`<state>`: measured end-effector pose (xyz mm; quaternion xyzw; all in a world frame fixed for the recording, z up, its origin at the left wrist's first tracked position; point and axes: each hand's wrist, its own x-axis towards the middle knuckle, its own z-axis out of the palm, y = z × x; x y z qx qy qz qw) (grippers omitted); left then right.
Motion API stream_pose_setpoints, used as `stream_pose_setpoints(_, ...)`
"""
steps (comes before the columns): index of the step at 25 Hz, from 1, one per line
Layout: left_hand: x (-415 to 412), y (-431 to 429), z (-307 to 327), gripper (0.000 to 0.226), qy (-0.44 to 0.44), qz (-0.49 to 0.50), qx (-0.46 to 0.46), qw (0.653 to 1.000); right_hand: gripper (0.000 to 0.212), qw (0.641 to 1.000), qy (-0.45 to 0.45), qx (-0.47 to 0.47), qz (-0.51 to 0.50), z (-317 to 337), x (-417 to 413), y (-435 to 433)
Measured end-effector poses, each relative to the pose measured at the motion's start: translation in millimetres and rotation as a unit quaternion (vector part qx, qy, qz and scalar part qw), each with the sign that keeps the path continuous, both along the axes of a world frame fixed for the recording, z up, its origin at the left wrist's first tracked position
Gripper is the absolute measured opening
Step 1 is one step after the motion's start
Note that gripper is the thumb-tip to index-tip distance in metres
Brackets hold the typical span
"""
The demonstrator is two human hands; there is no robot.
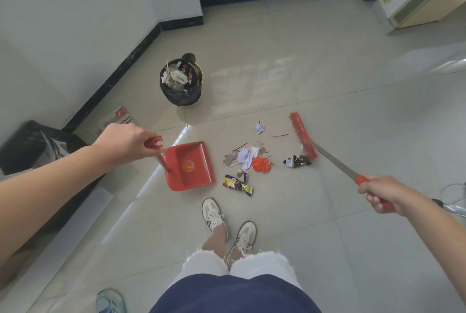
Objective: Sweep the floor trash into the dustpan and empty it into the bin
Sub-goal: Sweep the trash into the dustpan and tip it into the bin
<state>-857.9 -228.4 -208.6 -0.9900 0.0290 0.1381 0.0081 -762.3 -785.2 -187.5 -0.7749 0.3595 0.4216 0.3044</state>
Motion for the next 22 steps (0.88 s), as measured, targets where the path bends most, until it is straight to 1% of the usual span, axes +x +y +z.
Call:
stream_pose_setpoints(4, 4, -3, -19, 0.042, 0.012, -0.039, 0.007, 0.999, 0.020, 0.996, 0.035, 0.008, -0.081, -19, -4, -12)
stream_pose_setpoints(6, 14, -3, -31, 0.045, 0.019, -0.051, 0.008, 0.998, 0.020, 0.992, 0.057, 0.012, -0.115, -30, -3, -9)
stream_pose_setpoints(8, 27, -4, -41, 0.046, 0.026, -0.064, 0.000, 0.998, 0.024, 0.989, 0.076, 0.009, -0.129, -43, -2, 3)
stream_pose_setpoints(12, 60, -15, -50, 0.046, 0.028, -0.105, -0.031, 0.994, 0.027, 0.988, 0.080, 0.023, -0.131, -55, -9, 46)
stream_pose_setpoints(15, 86, -39, -59, 0.044, 0.038, -0.121, -0.046, 0.991, 0.026, 0.989, 0.073, 0.040, -0.120, -58, -15, 86)
stream_pose_setpoints(18, 107, -74, -65, 0.046, 0.051, -0.179, -0.052, 0.981, 0.026, 0.989, 0.076, 0.076, -0.103, -57, -17, 129)
stream_pose_setpoints(22, 115, -110, -72, 0.041, 0.059, -0.229, -0.045, 0.971, 0.025, 0.983, 0.085, 0.137, -0.091, -49, -22, 172)
